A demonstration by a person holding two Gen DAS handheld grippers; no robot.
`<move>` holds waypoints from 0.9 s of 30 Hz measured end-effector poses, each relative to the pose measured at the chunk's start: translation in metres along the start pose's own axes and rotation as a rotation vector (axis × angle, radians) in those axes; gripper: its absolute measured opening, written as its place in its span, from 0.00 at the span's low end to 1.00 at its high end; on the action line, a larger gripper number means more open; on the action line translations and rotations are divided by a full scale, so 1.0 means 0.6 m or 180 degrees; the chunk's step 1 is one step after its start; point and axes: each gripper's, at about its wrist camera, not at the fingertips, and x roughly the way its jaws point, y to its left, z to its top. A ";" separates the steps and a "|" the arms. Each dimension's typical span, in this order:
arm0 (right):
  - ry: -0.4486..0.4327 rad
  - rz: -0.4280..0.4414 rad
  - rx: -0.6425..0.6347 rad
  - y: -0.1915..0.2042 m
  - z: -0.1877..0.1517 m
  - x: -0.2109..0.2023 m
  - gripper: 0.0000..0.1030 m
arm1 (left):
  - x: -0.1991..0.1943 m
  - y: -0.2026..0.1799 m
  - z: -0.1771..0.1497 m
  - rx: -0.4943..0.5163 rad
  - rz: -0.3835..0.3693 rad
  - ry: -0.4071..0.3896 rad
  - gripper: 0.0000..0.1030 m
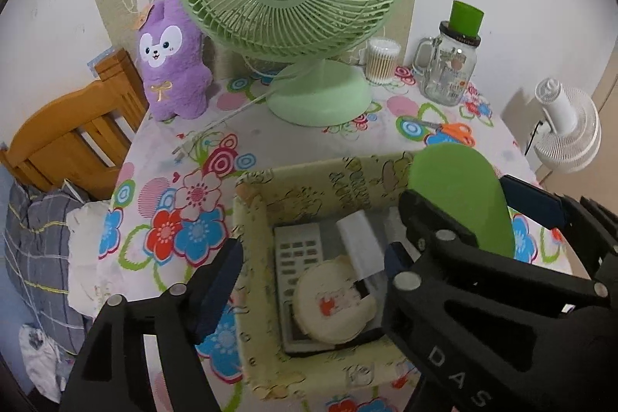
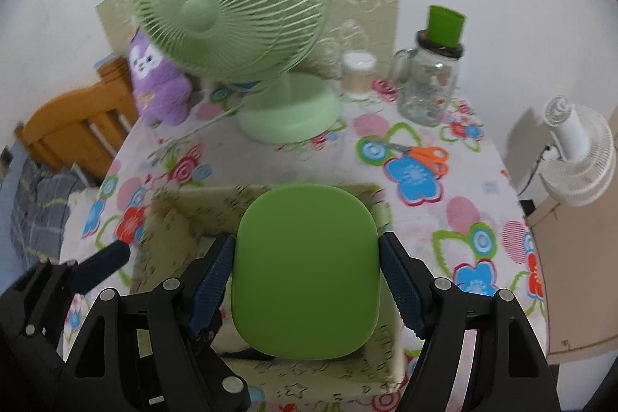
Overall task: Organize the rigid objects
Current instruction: 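Lower the charger plug into the box and open the left gripper while the right holds the coaster, then lower the green coaster into the box and open the right gripper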
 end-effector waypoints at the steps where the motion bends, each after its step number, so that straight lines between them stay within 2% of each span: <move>1: 0.0032 0.0038 -0.0034 0.004 -0.002 0.003 0.75 | 0.000 0.001 -0.003 0.0025 0.0002 0.0014 0.77; 8: 0.0171 0.0113 -0.0186 0.024 -0.014 0.027 0.75 | 0.014 0.011 -0.020 0.0043 -0.0011 0.0189 0.80; 22: 0.0369 0.0109 -0.0109 0.029 -0.019 0.089 0.76 | 0.064 0.027 -0.025 -0.0061 0.0029 0.0375 0.84; 24: 0.0350 0.0123 -0.0136 0.031 -0.018 0.092 0.81 | 0.065 0.028 -0.024 -0.0075 0.0028 0.0371 0.84; 25: 0.0334 0.0120 -0.0146 0.031 -0.017 0.091 0.86 | 0.065 0.028 -0.023 -0.0079 0.0027 0.0369 0.85; 27: 0.0286 0.0094 -0.0147 0.031 -0.016 0.085 0.88 | 0.061 0.027 -0.022 -0.0090 0.0007 0.0351 0.85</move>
